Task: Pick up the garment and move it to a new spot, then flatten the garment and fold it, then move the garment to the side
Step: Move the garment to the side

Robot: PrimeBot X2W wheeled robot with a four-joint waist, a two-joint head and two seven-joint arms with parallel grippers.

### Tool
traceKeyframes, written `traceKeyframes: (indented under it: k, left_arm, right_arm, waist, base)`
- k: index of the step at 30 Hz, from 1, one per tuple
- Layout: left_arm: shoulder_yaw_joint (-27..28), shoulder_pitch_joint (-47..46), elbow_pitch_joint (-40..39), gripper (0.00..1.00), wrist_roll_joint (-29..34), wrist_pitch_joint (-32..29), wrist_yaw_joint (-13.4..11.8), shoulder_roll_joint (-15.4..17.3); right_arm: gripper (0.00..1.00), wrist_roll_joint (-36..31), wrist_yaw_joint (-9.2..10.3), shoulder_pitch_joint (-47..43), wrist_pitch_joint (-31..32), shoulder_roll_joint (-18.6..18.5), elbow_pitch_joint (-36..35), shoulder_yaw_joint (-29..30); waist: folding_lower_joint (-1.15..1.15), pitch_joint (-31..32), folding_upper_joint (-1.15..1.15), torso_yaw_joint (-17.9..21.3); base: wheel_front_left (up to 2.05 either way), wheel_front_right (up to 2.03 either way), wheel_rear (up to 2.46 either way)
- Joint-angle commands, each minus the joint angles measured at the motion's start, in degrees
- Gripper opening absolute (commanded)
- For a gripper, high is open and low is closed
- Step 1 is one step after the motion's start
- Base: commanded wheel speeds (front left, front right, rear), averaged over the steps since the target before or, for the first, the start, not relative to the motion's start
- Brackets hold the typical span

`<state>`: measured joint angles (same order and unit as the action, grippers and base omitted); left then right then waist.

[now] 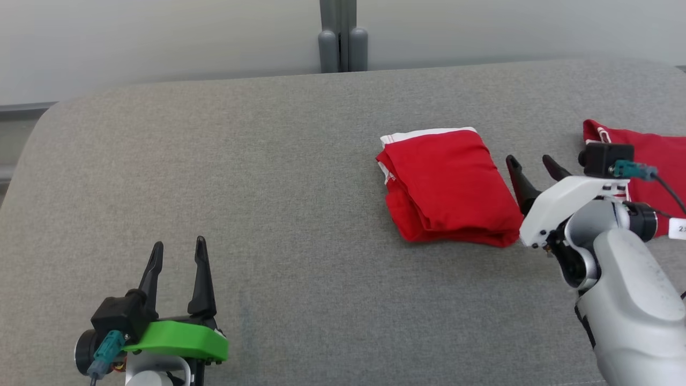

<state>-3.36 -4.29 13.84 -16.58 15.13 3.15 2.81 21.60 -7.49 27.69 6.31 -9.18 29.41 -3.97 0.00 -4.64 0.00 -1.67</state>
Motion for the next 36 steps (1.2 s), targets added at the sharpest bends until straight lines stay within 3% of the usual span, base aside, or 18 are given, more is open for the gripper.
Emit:
traceKeyframes:
  k: [1,10,19,20,21,24,31,36]
  left_arm:
    - [-0.1,-1.4,-0.1,1.00,0.4,0.0,0.5,0.2]
    - [-0.7,-3.1,-1.3,1.00,0.5,0.0,0.8,0.2]
    - [-1.5,-4.3,-1.1,1.00,-0.9,0.0,0.8,0.2]
    - [-1.6,-4.4,-1.2,1.00,-0.9,0.0,0.7,0.2]
    - [-1.7,-4.6,-1.3,1.00,-1.0,0.0,0.7,0.2]
    - [-1.8,-4.9,-1.4,1.00,-1.2,0.0,0.5,0.2]
    - [-1.2,-5.0,-2.1,1.00,-1.4,0.0,0.3,0.2]
    - [0.4,-5.0,-3.4,1.00,-1.0,0.0,0.7,0.2]
  right_arm:
    - [1.00,0.2,-0.01,1.4,2.3,-0.7,1.9,1.4]
    - [1.00,-3.8,-0.01,9.7,12.0,0.1,13.6,9.9]
    - [1.00,-6.8,-0.01,11.2,16.2,1.8,21.5,10.8]
    - [0.81,-7.0,-0.01,11.1,17.3,2.0,22.5,10.4]
    - [0.50,-7.5,-0.01,11.1,18.1,2.1,23.0,9.9]
    - [0.00,-8.8,-0.01,11.6,19.0,1.5,23.1,7.2]
    - [0.00,-9.4,0.06,16.0,18.9,-2.7,17.5,-0.8]
    - [0.00,-4.9,0.04,19.0,22.0,-5.7,9.8,-7.9]
  waist:
    - [0.00,-1.9,0.00,-2.1]
    - [0.00,-6.8,0.00,-7.0]
    - [0.00,-9.6,0.00,-8.6]
    - [0.00,-9.9,0.00,-8.6]
    - [0.00,-10.2,0.00,-8.5]
    - [0.00,-10.6,0.00,-7.9]
    - [0.00,-10.4,0.00,-4.9]
    - [0.00,-10.5,0.00,-0.9]
  base:
    - [0.00,0.00,0.00]
    - [0.00,0.00,0.00]
    - [0.00,0.00,0.00]
    - [0.00,0.00,0.00]
    - [0.00,0.00,0.00]
    - [0.00,0.00,0.00]
    - [0.00,0.00,0.00]
    - [0.00,0.00,0.00]
